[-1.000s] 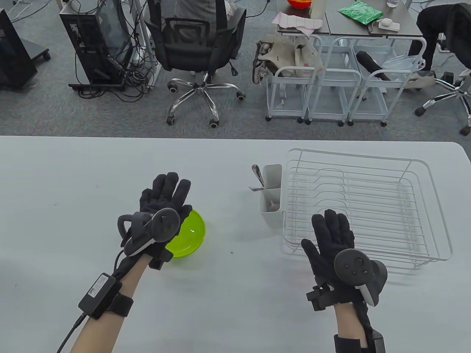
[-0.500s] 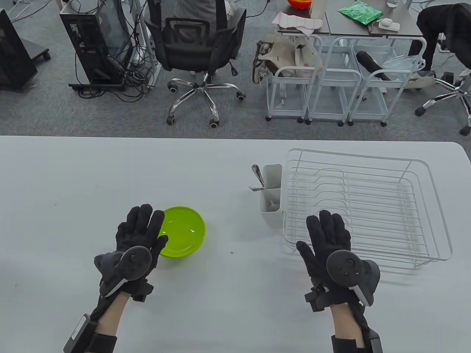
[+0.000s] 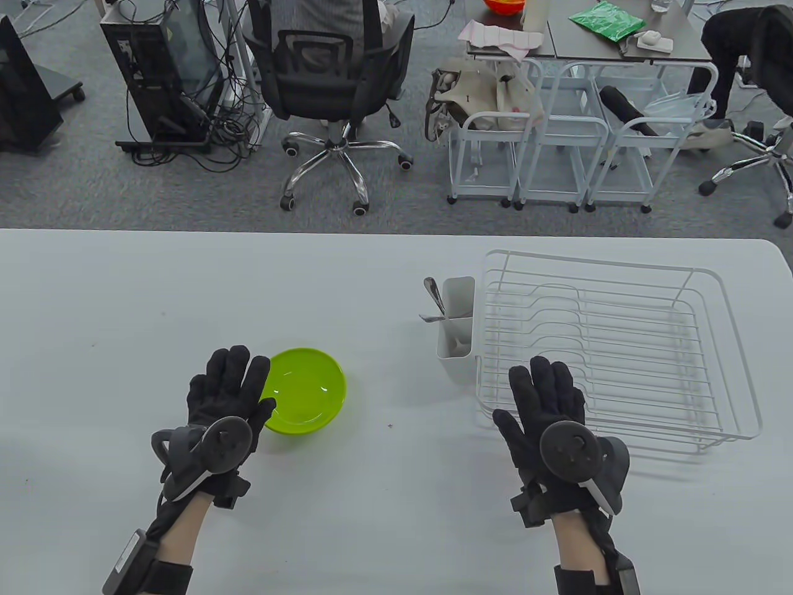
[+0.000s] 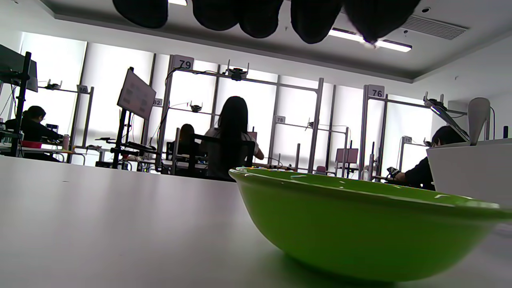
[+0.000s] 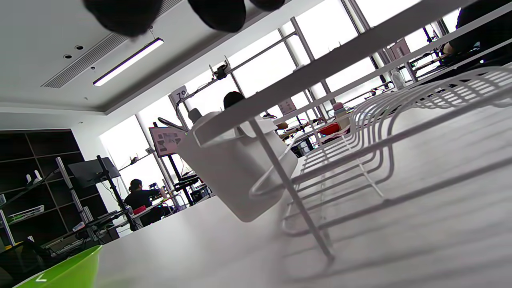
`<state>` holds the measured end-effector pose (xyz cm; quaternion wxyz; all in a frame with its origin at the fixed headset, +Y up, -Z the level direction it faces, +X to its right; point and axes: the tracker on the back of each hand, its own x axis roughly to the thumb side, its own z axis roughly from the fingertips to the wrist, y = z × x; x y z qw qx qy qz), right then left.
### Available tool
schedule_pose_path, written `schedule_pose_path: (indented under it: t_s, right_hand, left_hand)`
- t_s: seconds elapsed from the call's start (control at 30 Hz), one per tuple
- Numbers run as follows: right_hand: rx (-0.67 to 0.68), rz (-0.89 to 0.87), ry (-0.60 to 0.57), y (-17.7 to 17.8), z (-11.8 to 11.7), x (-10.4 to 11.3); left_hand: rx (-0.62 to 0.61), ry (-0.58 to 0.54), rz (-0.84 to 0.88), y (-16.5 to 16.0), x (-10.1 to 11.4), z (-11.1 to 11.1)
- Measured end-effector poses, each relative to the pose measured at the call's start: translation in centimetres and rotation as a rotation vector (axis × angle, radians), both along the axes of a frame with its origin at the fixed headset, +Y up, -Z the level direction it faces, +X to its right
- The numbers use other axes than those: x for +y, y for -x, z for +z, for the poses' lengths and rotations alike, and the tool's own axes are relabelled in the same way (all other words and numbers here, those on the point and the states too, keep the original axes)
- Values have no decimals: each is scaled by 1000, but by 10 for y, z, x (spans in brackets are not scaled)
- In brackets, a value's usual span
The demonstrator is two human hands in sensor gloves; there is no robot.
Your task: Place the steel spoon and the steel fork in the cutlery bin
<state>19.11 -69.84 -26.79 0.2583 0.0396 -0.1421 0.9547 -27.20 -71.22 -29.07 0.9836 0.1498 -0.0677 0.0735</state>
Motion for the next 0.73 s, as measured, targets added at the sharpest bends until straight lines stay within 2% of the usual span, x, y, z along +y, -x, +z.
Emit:
schedule_pose_path:
  t_s: [0.73]
  right_hand:
    - [-7, 4, 11, -1, 0, 0]
  left_hand:
    - [-10, 1, -2, 0, 0, 0]
